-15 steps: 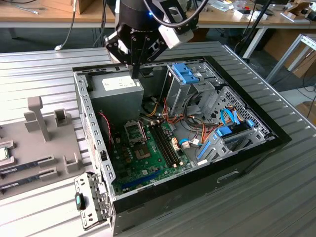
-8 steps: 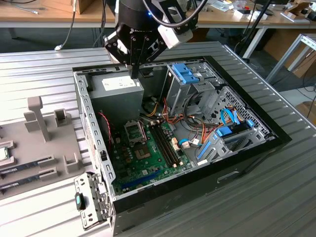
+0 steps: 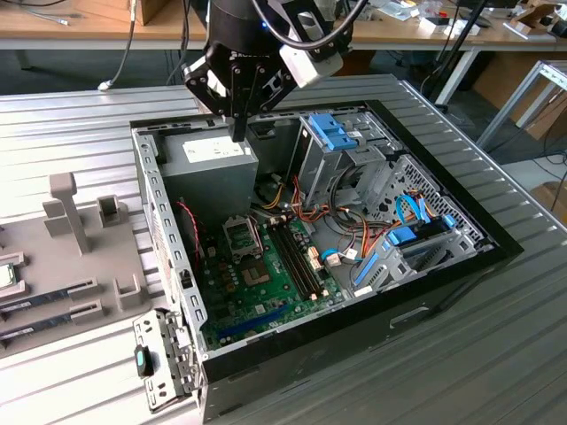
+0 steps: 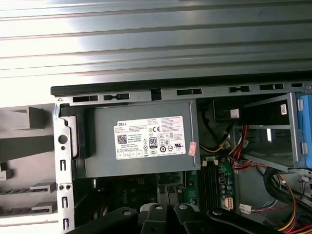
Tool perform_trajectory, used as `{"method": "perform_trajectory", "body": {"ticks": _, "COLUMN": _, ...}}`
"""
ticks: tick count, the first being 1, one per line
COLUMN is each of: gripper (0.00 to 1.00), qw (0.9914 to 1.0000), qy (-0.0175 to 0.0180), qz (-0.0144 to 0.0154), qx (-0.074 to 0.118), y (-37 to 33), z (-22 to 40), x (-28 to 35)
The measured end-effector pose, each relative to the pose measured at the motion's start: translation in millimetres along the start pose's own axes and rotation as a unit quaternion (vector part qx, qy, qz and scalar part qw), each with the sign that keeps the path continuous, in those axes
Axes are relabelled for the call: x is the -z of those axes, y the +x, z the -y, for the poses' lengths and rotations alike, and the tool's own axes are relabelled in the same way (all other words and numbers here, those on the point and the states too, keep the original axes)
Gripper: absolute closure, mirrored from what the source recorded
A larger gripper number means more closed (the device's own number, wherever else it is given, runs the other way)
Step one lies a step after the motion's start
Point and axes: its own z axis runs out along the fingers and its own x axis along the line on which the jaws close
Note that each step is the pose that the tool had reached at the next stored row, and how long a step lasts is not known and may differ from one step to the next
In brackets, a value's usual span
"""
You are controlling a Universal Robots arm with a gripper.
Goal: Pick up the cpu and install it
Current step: 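Reach for the cpu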
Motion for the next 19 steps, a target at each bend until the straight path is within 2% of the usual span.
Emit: {"method": "perform_trajectory", "body": {"ticks": 19, "gripper": 0.89, "qw": 1.0, "qy": 0.0, "qz": 0.0, "qx": 0.0, "y": 7.3, "z": 0.5, "x": 0.2}}
